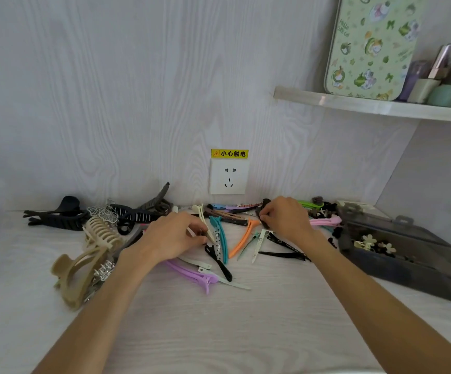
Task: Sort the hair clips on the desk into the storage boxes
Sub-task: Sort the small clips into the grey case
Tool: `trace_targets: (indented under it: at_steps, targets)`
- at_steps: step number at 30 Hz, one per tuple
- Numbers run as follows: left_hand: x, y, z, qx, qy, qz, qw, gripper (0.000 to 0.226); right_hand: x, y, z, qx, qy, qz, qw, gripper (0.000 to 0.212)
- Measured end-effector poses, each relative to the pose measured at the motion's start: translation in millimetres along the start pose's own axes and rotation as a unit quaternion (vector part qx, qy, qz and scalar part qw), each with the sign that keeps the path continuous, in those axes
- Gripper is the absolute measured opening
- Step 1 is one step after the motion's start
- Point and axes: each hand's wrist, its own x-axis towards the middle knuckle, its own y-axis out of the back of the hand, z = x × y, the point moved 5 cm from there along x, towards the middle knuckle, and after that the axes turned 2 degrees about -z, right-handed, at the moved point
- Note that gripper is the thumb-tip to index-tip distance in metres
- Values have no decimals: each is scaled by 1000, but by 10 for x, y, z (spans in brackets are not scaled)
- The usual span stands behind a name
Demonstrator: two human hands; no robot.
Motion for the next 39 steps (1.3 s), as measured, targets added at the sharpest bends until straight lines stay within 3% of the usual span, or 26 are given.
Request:
trace_targets:
  at_steps: [6, 9, 15, 18, 21, 25, 29, 34, 37, 39]
  targets:
    - [48, 77, -4, -73, 3, 95, 993, 26, -62, 74, 246, 187, -65, 6, 980, 25]
    - [106, 93, 39, -174, -6, 105, 979, 21, 3, 115, 276, 245, -72, -58, 965, 38]
    - [249, 173, 224, -238, 28, 57, 969, 19, -10, 268, 323, 171, -73, -114, 976, 19]
    - [317, 220, 515, -254, 27, 15, 967, 21, -82, 364, 394, 210, -120, -129, 962, 13]
    - [379, 115, 857, -281, 40, -45, 958, 21, -186, 573, 544, 269, -167, -95, 944, 7]
    - [406, -102, 1419, -315, 38, -85, 944, 22, -462, 961, 932, 345, -244, -63, 904, 14]
    - [465, -307, 2086, -326, -6, -101, 940, 24, -825, 1241, 1336, 325, -284, -38, 901, 15]
    - [572, -567, 2594, -259, -15, -145, 955, 42, -1020, 1274, 1654, 264, -285, -159, 908, 27]
    - [595, -645, 2666, -235, -14, -174, 956, 49, -1034, 1353, 1793, 253, -284, -174, 908, 29]
    - [592, -556, 2618, -226, -36, -152, 962, 43, -1004, 1392, 1821, 240, -276, -170, 915, 28]
